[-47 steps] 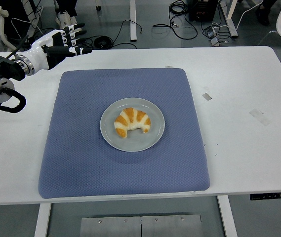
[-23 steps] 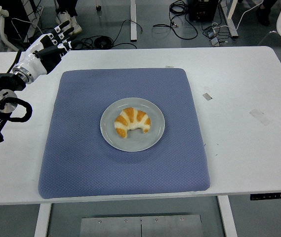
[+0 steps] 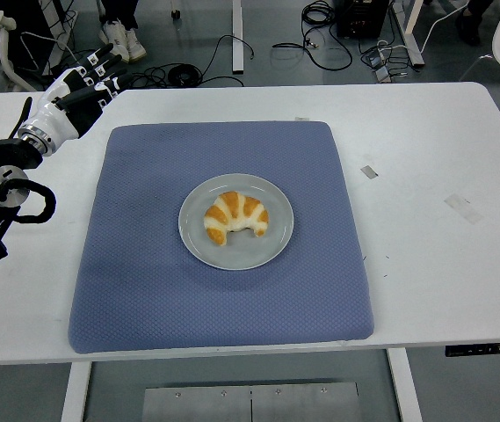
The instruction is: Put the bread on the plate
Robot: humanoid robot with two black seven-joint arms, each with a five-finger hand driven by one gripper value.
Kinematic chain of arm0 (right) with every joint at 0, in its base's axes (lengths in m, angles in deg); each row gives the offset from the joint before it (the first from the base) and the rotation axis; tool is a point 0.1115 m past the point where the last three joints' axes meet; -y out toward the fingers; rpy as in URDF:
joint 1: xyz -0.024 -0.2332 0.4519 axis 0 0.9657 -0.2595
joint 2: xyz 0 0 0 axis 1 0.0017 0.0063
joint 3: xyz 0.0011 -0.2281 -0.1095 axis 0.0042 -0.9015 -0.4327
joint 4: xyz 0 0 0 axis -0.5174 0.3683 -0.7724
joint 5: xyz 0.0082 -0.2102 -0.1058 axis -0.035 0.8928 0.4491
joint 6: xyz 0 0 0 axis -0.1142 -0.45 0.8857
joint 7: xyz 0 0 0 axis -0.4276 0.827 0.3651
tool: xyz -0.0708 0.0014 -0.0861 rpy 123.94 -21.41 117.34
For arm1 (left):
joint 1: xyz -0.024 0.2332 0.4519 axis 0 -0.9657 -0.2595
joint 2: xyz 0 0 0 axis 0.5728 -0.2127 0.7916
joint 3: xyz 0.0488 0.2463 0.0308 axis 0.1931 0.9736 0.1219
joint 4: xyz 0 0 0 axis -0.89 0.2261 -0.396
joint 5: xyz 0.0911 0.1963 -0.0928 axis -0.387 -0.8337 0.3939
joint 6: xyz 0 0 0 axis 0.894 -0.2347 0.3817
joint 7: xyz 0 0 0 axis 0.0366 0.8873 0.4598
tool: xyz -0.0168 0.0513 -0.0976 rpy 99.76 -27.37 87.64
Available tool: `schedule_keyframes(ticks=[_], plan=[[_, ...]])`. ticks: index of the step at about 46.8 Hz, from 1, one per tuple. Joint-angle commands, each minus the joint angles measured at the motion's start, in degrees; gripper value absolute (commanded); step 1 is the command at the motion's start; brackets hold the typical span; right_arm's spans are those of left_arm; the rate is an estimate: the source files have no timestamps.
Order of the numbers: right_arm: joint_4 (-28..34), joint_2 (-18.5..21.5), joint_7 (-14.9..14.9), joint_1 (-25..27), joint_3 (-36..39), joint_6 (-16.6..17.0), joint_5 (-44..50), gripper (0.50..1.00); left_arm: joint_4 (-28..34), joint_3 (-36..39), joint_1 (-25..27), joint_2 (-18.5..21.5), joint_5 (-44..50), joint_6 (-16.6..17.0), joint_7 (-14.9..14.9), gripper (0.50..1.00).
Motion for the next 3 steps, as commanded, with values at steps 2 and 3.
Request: schedule_keyframes(ticks=[2, 3], plan=[[0.0, 0.0, -0.1, 0.1, 0.0, 0.0, 0.0, 1.0, 0.0, 0.0, 0.0, -0.1, 0.0, 0.0, 0.0, 0.981], [0.0, 0.0, -0.1, 0.1, 0.0, 0.0, 0.0, 1.0, 0.0, 0.0, 0.0, 0.0, 0.0, 0.0, 0.0, 0.981]])
